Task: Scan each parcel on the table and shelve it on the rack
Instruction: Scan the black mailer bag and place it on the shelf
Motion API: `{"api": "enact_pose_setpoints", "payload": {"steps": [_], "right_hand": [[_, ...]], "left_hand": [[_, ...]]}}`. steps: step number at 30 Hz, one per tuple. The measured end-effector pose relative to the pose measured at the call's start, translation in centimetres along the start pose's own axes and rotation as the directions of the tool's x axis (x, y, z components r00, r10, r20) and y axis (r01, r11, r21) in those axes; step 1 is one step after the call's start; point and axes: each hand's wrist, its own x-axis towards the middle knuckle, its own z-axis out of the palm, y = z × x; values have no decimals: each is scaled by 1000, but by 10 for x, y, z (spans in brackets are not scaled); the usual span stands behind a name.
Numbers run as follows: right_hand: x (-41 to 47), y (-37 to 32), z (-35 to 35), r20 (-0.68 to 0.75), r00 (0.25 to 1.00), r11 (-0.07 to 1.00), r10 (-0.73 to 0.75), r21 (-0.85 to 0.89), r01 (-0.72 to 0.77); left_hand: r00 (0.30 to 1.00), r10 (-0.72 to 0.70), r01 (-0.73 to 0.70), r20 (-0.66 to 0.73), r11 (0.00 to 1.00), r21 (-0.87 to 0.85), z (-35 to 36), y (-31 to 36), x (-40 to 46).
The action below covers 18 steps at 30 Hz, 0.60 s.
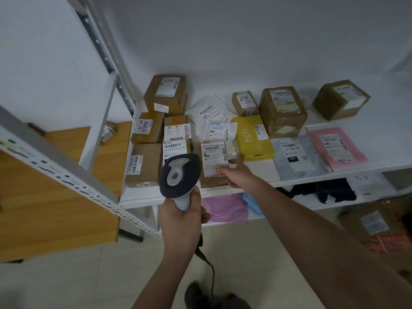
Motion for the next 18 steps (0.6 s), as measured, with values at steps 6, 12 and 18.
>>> {"api": "enact_pose_setpoints", "payload": {"steps": [6, 12, 18], "right_hand": [[2, -13, 16, -149, 988, 972, 28, -226, -61], [-34, -17, 42, -376, 854, 848, -359, -514, 130], [-73, -8, 87, -214, 749, 602, -627, -743, 292]], "left_hand": [[999, 1, 1, -42, 999, 51, -13, -7, -1], [999, 13, -12, -30, 1000, 25, -36, -9, -2], [998, 60, -60, 30, 998, 8, -79, -13, 0]]}}
